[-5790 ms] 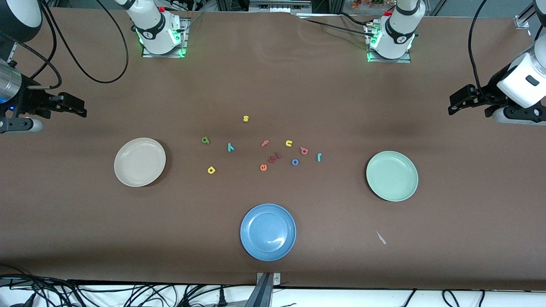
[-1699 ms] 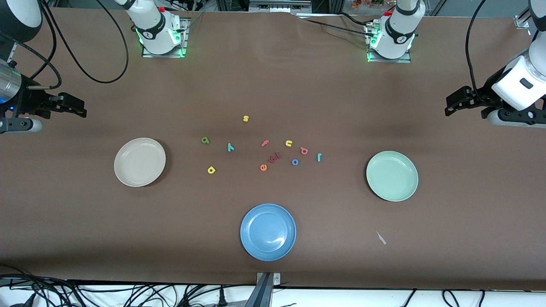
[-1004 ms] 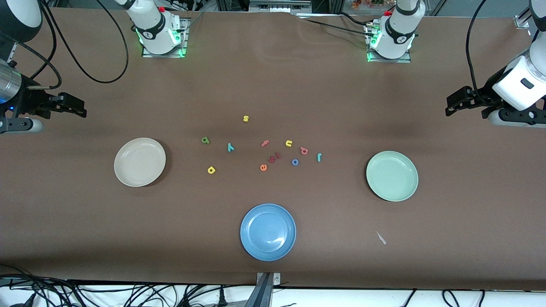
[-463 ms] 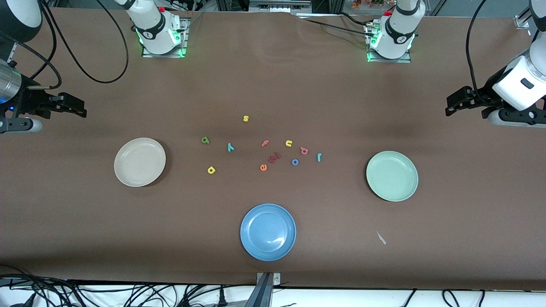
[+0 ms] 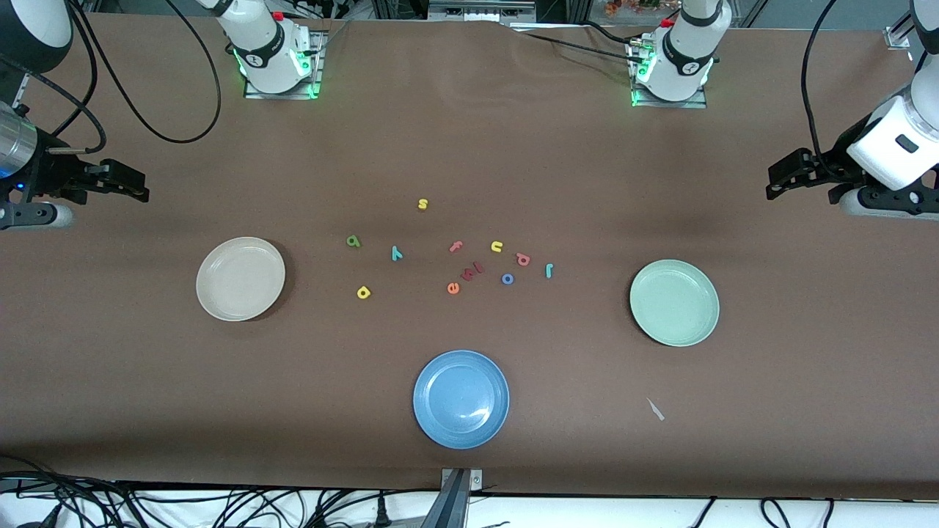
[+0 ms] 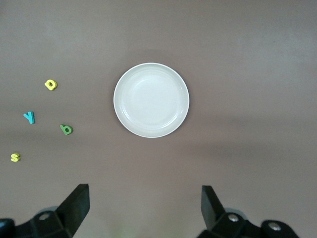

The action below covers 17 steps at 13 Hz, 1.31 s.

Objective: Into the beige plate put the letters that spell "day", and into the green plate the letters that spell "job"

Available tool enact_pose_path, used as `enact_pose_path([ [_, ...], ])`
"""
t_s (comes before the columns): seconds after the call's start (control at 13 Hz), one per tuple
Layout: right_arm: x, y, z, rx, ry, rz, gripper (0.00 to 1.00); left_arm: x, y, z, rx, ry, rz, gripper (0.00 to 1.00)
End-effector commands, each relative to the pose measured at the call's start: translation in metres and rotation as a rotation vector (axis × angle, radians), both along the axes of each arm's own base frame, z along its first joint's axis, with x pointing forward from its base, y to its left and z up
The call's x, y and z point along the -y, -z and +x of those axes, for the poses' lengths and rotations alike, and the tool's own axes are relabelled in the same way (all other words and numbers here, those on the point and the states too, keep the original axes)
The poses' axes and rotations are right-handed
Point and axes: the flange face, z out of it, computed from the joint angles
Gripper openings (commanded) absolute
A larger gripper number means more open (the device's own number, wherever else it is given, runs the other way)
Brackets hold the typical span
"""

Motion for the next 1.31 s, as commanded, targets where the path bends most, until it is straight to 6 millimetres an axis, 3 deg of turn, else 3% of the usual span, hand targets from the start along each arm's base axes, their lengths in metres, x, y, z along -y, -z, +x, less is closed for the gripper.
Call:
enact_pose_path([
  [0.0,0.0030,-0.0011,-0.0018,-0.001,0.006,-0.010,1.00,-0.0032,-0.0062,0.0036,-0.001,0.024,0.023,1.00],
  [1.24,0.0050,0.0032,-0.0013,-0.011,0.006,-0.012,1.00,-0.0006,-0.0143,0.0038,0.016,0.023,0.022,1.00],
])
